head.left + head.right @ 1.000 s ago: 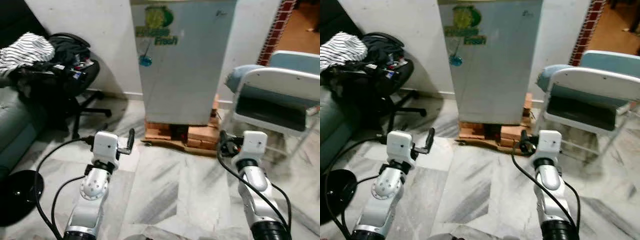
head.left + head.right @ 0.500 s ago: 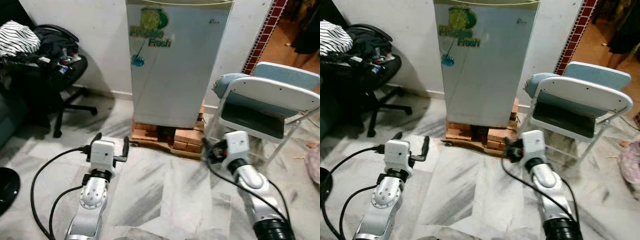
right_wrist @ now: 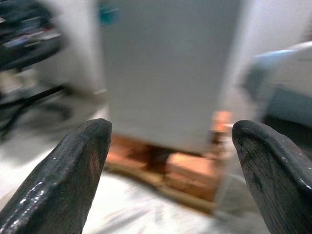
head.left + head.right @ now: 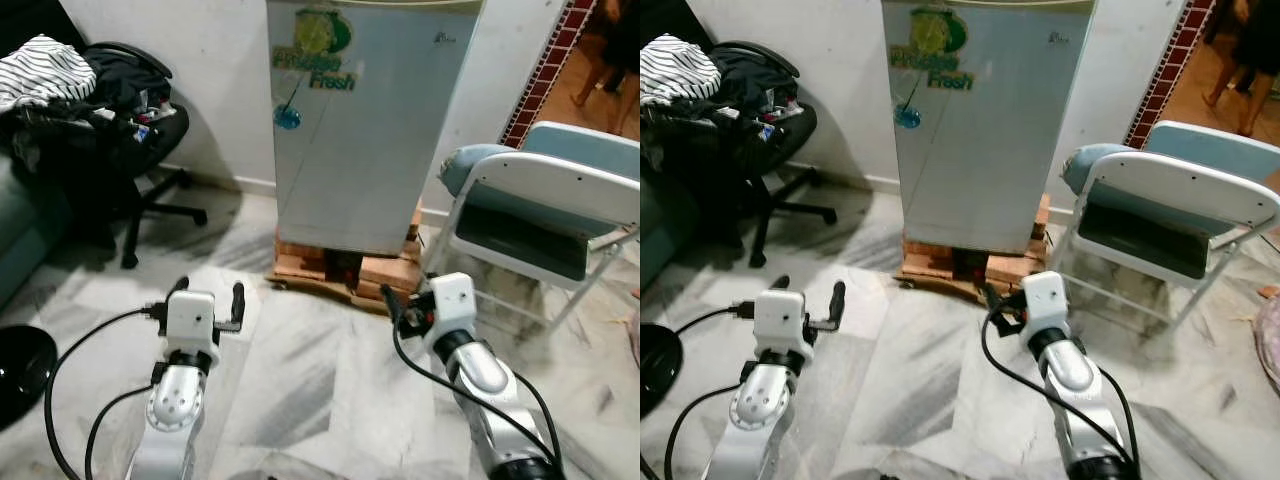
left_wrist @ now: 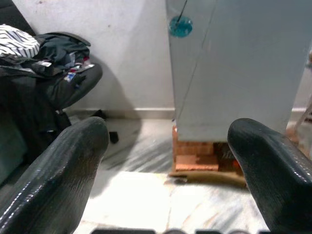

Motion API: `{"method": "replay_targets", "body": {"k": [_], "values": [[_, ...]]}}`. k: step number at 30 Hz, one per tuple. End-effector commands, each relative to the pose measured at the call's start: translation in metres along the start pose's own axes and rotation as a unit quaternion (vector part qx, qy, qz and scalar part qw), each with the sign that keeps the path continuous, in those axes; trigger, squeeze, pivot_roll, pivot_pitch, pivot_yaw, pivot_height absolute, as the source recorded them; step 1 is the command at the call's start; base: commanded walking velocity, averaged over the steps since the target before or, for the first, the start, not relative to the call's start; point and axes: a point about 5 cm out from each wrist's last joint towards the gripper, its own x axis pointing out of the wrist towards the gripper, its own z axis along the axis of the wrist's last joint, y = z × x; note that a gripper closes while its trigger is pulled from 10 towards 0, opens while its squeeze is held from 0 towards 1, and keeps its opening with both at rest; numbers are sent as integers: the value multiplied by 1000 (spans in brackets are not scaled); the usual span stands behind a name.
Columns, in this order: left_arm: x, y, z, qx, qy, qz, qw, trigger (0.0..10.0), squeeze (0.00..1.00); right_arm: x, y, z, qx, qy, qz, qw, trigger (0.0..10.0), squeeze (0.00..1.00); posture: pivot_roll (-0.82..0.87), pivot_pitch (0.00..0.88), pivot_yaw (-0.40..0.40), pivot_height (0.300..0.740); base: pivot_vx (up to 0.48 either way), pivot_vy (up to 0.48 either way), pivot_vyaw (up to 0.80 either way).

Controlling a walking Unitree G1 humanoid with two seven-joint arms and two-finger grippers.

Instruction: Restocking fridge

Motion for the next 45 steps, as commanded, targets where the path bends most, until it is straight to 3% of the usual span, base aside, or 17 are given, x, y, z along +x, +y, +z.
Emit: {"method": "replay_targets", "body": {"k": [1,5,16,21,25,37,45], "values": [[-1,4,1,3,2,-1,1000,10000,0,-2,-16,1,-1,-10,-59,998,10000,0,-77,11,65,740,0,0,0],[-1,2,-2,5,6,-4,1000,10000,0,-6,-30,0,7,-5,-98,995,10000,0,-88,13,69,740,0,0,0],[2,-6,5,-6,-1,4,1000,10000,0,1,-28,-4,-13,9,-65,998,10000,0,-38,29,-4,740,0,0,0],[-9,7,6,-5,-1,47,999,10000,0,13,-4,-3,-8,14,-10,1000,10000,0,32,57,-57,740,0,0,0],[-11,9,5,-5,4,53,999,10000,0,16,-3,-2,-3,13,-8,1000,10000,0,35,61,-55,740,0,0,0],[-2,16,10,4,1,38,999,10000,0,15,-13,-3,9,11,-37,999,10000,0,3,79,-8,740,0,455,-496],[4,13,15,4,-5,25,1000,10000,0,18,-11,-1,13,6,-41,999,10000,0,11,83,2,740,0,480,-800]]}}
